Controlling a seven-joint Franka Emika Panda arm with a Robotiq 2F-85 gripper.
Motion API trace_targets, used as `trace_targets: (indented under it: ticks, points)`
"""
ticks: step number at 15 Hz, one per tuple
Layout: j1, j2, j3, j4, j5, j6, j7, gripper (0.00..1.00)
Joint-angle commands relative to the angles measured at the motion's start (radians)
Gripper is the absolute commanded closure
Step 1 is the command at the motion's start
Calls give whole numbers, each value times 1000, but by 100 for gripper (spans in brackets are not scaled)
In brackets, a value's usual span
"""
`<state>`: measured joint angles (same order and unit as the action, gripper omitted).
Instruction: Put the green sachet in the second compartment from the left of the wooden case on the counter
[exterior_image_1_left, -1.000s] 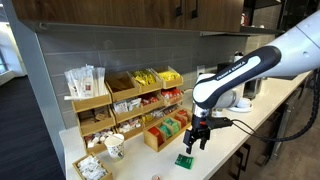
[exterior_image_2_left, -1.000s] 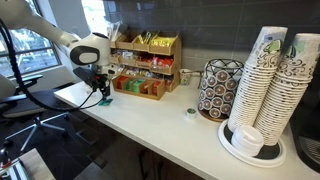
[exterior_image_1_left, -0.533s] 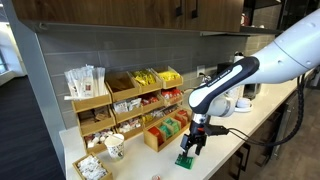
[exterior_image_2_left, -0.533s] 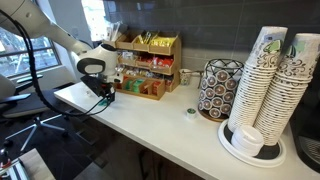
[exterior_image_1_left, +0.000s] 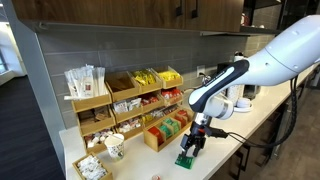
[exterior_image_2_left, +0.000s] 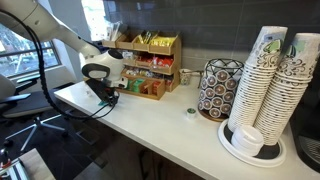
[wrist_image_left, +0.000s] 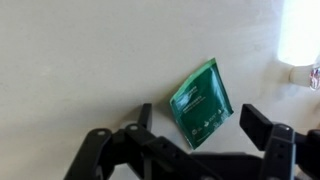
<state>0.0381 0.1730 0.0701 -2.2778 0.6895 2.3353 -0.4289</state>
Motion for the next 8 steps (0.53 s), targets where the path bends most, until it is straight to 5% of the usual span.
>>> trace_targets:
  ticks: [1,3,8]
  points:
    - [-26,24,17,11,56,-2,-55,26]
    - [-29,27,15,12,62,-4,-59,46]
    - [-35,33,14,14,61,-10,-56,61]
